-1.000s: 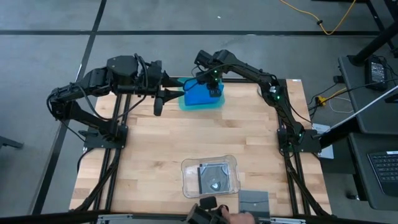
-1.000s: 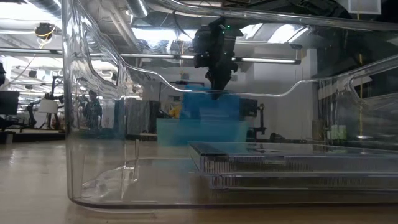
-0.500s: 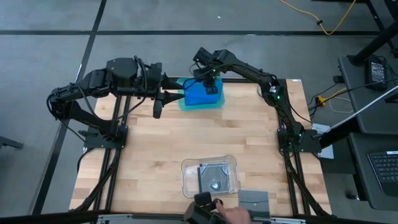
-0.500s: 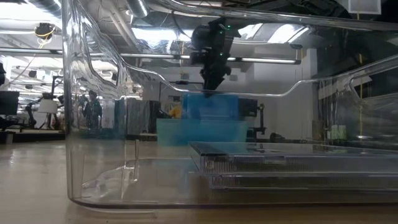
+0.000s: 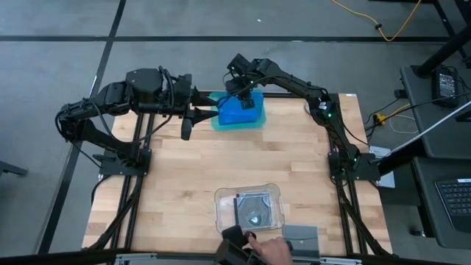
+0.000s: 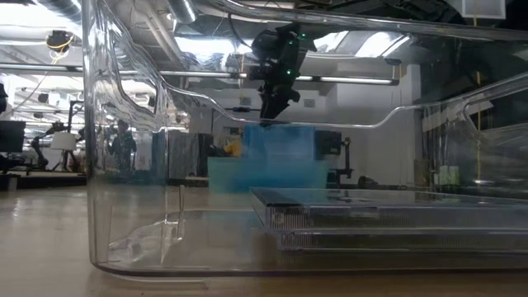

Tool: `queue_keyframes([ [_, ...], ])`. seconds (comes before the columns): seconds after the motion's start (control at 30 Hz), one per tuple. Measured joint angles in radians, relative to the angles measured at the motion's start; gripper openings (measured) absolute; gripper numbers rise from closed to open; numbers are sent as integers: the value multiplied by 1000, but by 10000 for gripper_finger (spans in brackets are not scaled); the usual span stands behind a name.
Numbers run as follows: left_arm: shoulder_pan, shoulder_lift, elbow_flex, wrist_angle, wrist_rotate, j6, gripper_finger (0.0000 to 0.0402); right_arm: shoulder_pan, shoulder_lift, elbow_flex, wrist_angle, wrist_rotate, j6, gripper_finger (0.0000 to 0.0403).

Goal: Pick & place jewel cases by type
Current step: Put the blue CD case into the green bin

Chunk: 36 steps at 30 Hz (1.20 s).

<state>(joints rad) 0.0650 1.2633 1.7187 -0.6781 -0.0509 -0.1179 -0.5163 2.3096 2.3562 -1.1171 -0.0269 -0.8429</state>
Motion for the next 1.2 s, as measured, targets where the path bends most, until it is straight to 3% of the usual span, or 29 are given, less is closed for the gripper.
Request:
queue_keyframes([
  [0.33, 0, 0, 0, -1, -9, 10, 140, 60, 0, 0, 33, 0, -47, 132],
  [0.7, 0, 0, 0, -4, -10, 27, 138, 164, -47, 0, 61, 4, 82, 133],
  [0.87, 0, -1, 0, -7, -9, 27, 138, 93, -50, -11, 63, -1, 202, 132],
  [1.2, -27, -1, 1, 0, -15, 27, 137, -32, -45, -121, 141, 0, 237, 133],
])
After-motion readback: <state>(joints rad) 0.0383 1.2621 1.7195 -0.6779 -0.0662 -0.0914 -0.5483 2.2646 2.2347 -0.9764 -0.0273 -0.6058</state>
